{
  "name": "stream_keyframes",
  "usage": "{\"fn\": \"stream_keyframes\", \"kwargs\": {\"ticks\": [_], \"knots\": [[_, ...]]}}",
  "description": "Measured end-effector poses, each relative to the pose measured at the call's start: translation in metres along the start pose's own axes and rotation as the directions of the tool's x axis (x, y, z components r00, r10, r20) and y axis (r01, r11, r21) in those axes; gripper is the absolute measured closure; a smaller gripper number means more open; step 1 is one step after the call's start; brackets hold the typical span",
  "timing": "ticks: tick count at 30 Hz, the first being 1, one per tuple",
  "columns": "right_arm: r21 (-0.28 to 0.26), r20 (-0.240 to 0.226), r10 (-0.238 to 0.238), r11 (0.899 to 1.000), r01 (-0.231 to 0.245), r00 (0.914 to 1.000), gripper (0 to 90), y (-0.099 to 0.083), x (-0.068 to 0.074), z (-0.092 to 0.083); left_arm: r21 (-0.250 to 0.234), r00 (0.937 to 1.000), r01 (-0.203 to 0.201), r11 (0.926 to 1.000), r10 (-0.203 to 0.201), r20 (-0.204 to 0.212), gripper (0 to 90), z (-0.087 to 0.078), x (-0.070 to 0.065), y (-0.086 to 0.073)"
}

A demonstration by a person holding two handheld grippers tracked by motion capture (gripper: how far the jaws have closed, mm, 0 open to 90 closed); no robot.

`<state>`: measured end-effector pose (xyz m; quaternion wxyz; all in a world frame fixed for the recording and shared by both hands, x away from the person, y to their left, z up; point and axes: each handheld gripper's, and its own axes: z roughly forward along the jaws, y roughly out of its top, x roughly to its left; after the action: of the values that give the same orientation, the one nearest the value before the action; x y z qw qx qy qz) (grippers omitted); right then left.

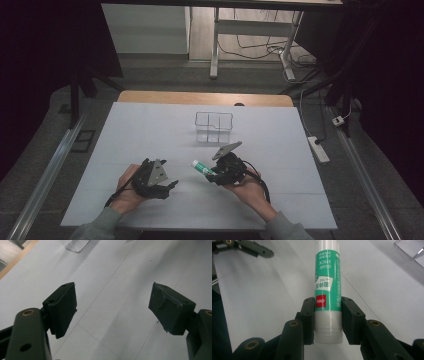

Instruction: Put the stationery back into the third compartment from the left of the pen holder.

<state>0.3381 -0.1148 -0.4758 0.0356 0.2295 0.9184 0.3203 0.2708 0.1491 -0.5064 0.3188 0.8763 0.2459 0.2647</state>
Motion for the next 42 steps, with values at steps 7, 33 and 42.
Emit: {"fn": "stream_keyframes", "kwargs": {"ticks": [7,33,42], "knots": [[-0.001,-0.025,-0.011,1.000,0.011,0.9996,64.8,0.010,0.003,0.006,-0.001,0.9993,-0.036,0.9994,0.036,0.014,21.7,0.006,-0.006,0.008],[0.084,-0.100,-0.026,0.996,0.034,0.9947,64.7,0.021,0.006,0.025,0.023,0.9888,-0.149,0.9886,0.149,-0.010,20.7,0.020,-0.019,0.022],[0.112,-0.154,-0.075,0.989,0.092,0.9853,64.7,0.026,0.020,0.026,0.056,0.9665,-0.257,0.9648,0.256,0.015,24.5,0.025,-0.029,0.025]]}}
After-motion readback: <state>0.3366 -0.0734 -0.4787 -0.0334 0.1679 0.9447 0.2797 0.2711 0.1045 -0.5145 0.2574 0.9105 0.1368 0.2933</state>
